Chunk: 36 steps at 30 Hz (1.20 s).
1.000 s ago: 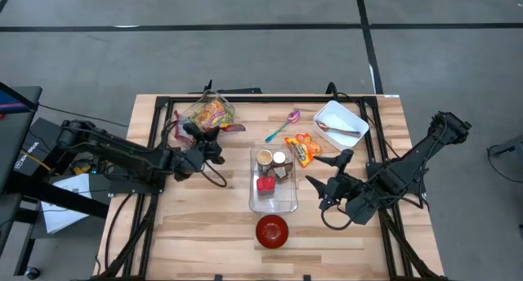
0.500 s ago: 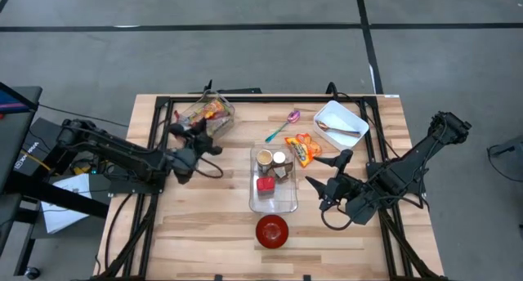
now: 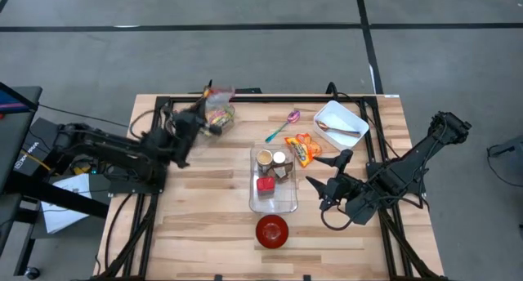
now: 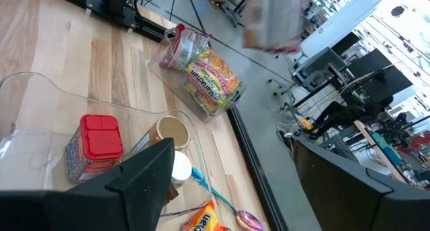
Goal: Pick & Place Food Item
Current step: Put the red noodle pack into the top transparent bin
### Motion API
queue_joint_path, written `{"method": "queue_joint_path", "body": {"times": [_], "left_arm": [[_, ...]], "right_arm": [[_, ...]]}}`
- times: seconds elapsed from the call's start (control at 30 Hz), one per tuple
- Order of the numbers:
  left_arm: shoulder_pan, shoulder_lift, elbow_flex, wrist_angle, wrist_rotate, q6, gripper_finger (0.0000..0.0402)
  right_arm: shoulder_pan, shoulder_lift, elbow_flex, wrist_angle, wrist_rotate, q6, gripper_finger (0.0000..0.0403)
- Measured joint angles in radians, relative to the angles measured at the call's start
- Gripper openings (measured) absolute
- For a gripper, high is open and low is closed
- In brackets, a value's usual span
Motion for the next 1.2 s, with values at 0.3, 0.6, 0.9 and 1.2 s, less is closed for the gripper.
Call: {"method": "queue_joint_path", "body": {"times": [0.3,0.6,0.9,1.2], "left_arm": [[0.106,-0.038,0.447,-0.502,0.267,0.024,0.0],[0.122,-0.032,0.812,-1.053,-0.091,-0.143,0.0],[0.13,-0.046,0.81,-1.702,-0.138,-0.785,0.0],[0.143,-0.062,0.703,-2.162,-0.1,-1.435,0.0]], "right_arm": [[-0.009,-0.013,0.0,-0.016,0.0,0.008,0.0299],[-0.014,-0.012,0.001,-0.023,-0.001,0.034,0.0299],[-0.034,-0.025,0.0,-0.022,-0.001,0.043,0.0299],[-0.055,-0.105,0.0,-0.021,0.023,0.052,0.0299]]}}
